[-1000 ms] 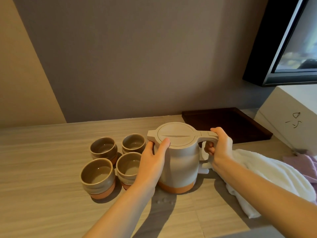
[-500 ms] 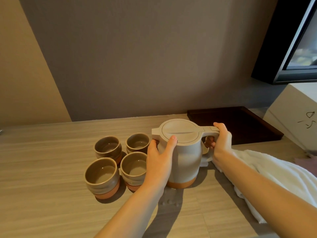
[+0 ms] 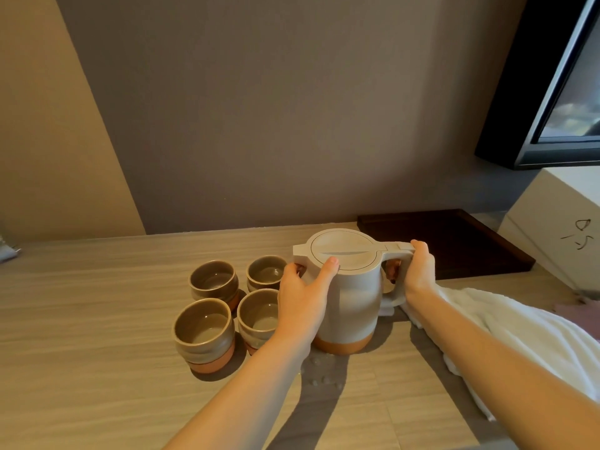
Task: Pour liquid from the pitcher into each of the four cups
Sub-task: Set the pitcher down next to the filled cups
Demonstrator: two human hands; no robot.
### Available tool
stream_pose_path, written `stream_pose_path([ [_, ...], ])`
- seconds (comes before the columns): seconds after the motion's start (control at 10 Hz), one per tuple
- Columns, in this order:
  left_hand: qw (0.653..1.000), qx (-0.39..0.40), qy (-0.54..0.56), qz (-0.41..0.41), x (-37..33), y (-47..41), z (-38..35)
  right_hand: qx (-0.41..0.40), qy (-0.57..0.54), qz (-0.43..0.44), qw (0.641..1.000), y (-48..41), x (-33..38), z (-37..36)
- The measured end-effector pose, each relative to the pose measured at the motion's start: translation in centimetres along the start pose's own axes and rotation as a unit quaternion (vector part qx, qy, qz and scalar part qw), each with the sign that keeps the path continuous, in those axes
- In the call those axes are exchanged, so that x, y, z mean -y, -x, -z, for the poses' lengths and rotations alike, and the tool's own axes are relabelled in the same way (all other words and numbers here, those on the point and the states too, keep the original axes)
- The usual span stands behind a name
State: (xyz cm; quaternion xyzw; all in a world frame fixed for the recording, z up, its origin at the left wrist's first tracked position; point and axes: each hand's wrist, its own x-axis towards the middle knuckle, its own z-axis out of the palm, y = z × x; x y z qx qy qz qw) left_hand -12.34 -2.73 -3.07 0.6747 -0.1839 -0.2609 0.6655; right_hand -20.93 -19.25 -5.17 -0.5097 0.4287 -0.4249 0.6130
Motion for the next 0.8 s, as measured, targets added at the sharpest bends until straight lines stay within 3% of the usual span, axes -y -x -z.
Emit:
stream_pose_path([
  [0.1,1.0,-0.007,-0.013,-0.011,-0.3,0.3,0.2,-0.016,0.057,-0.02,0.998,0.5,0.4,0.4],
  [0.3,0.999,0.005,-0.052,-0.007,-0.9,0.8,0.6,-0.04,0.205,0.077,0.975,3.6,1.6,2.0],
  [0.4,0.998,0.003,-0.069,0.0,-0.9,1.5,1.6,-0.022,0.228,0.107,0.967,5.9,1.5,3.3],
  [0.6,0.997,0.032,-0.024,-0.061,1.4,6.5,5.2,0.089,0.24,0.131,0.958,11.9,-0.4,4.3],
  [0.8,0.994,-0.02,0.021,-0.108,4.4,12.0,9.4,0.162,0.211,0.151,0.952,17.4,0.6,5.6],
])
